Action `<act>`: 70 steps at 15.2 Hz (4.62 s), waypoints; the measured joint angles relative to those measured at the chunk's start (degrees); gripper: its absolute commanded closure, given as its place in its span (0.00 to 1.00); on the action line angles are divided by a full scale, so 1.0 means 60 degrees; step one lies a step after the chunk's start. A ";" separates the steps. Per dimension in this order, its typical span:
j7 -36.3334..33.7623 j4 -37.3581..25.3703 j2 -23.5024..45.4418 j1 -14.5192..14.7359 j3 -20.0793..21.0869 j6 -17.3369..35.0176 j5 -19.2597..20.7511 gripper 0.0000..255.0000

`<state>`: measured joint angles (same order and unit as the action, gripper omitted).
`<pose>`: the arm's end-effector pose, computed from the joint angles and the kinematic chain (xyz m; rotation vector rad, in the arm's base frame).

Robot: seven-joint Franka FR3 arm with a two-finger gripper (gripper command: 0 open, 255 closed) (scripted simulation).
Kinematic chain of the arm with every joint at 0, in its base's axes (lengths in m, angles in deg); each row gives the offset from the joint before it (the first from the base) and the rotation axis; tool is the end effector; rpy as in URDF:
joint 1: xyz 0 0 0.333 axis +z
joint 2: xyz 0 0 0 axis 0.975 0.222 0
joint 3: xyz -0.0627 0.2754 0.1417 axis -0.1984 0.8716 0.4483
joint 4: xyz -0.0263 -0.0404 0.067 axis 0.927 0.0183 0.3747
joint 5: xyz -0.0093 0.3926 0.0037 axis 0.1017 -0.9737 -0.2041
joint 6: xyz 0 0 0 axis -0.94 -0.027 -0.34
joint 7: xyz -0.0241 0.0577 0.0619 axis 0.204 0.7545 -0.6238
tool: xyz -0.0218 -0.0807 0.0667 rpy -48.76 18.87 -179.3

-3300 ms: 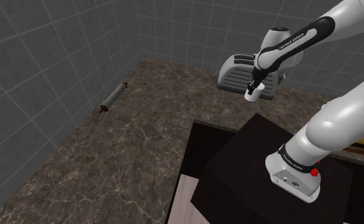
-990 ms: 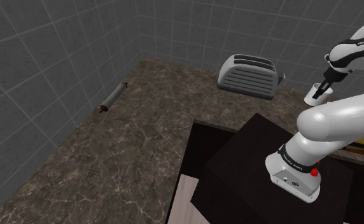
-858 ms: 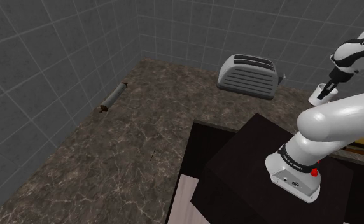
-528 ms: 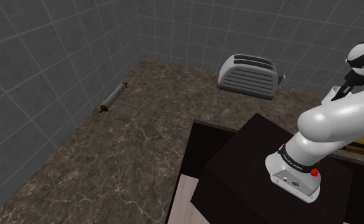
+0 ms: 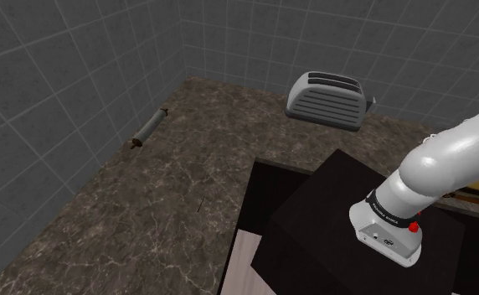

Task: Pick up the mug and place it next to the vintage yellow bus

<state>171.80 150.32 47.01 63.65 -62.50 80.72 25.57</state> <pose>-0.1018 -0.4953 0.3410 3.0763 -0.0458 -0.0190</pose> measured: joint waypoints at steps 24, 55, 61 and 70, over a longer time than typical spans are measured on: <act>0.3037 -1.1489 -0.6398 0.7627 -0.7325 -0.4435 0.2652 1.00; 0.3876 -1.4488 -0.9556 0.8989 -0.8359 -0.3640 0.3276 1.00; 0.3883 -1.4589 -0.9794 0.9052 -0.8428 -0.3473 0.3324 1.00; 0.3881 -1.4589 -0.9793 0.9052 -0.8427 -0.3467 0.3325 0.00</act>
<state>195.09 62.79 -11.75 117.96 -113.07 59.92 45.52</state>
